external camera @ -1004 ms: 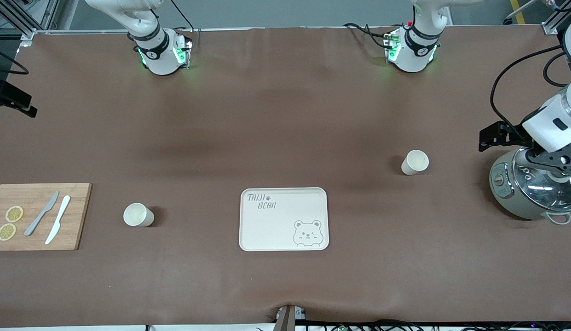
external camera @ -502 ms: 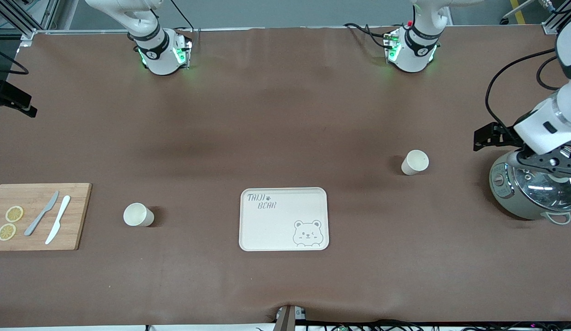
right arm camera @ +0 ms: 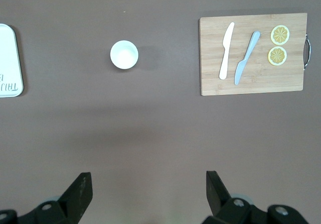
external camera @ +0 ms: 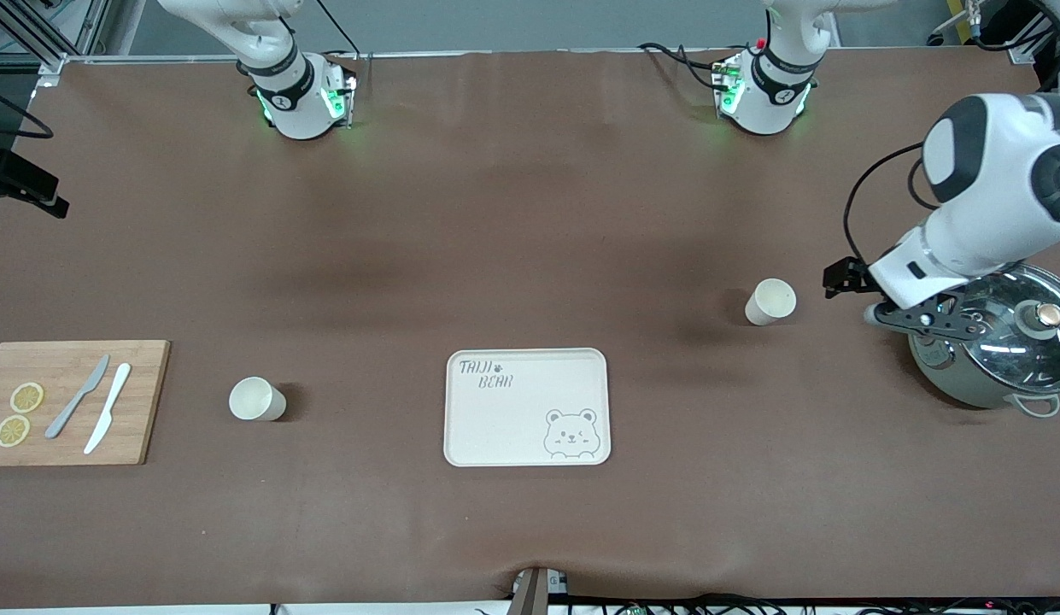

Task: Place white IKEA cup upright on tray with both arms
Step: 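Move the left gripper toward the white paper cup near it, then lower the left gripper around the cup rim and close it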

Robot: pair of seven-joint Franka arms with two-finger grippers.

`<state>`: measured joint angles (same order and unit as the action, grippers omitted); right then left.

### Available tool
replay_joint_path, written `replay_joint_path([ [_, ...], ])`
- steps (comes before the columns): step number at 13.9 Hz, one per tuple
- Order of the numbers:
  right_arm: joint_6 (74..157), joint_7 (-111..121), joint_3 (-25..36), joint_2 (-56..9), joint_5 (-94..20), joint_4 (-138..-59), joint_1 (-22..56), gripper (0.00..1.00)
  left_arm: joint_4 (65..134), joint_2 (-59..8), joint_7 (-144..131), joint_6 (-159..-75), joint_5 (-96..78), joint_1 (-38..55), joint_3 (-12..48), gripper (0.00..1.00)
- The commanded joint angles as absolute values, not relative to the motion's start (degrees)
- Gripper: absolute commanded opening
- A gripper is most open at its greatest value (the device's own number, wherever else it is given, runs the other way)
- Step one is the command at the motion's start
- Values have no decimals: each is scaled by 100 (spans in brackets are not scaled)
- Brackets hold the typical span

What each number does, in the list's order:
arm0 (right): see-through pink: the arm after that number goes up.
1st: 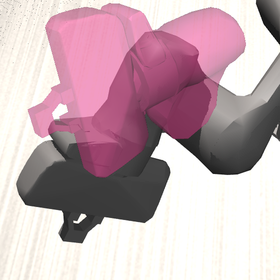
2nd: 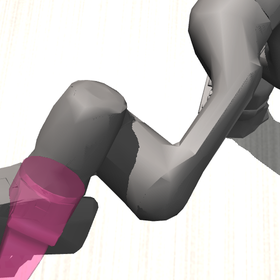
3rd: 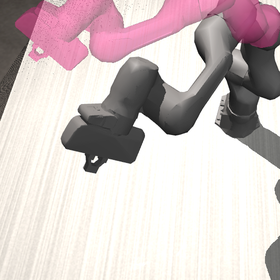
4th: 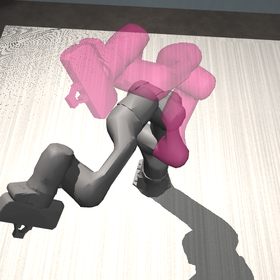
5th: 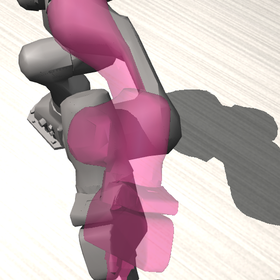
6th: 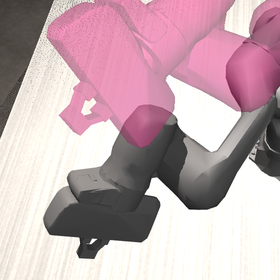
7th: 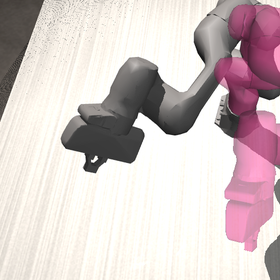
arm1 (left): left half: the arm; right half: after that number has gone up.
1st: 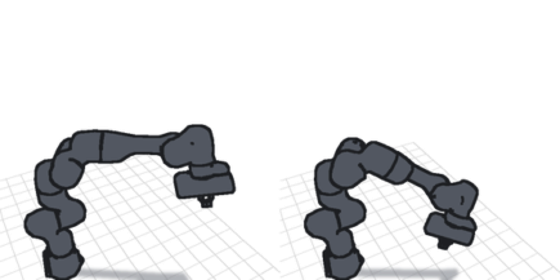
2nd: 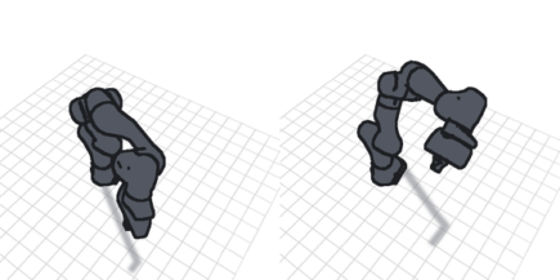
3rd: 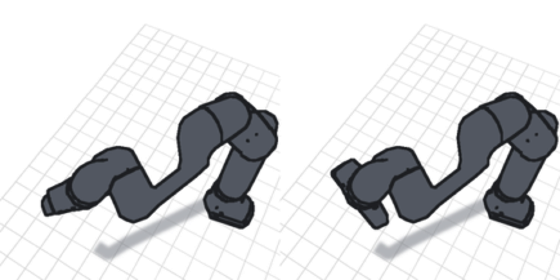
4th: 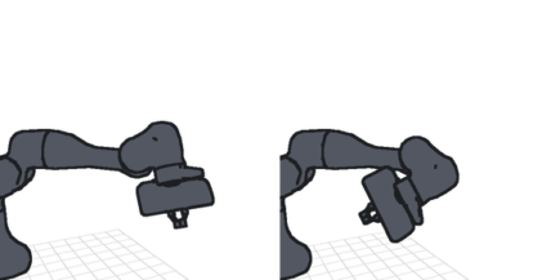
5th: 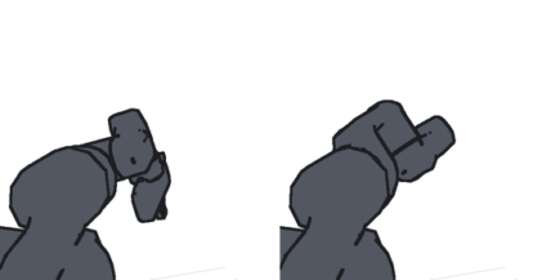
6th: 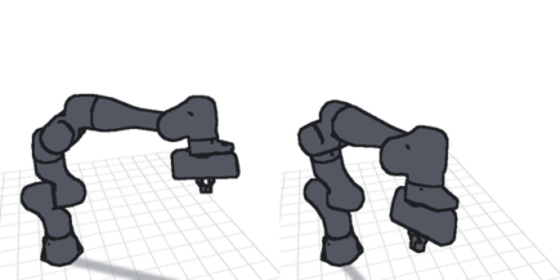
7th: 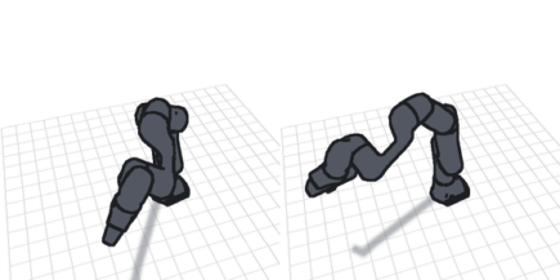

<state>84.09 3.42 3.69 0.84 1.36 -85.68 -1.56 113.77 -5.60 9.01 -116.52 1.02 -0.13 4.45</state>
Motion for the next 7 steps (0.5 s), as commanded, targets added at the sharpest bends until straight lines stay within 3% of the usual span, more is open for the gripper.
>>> replay_joint_path([
  [1,8358,264,299,26,255,-8464,-202,100,12013,-465,826,-12267,193,-70,483,100],
  [7,8367,290,299,18,255,-8464,-193,100,13173,-589,826,-13998,193,-176,475,100],
])
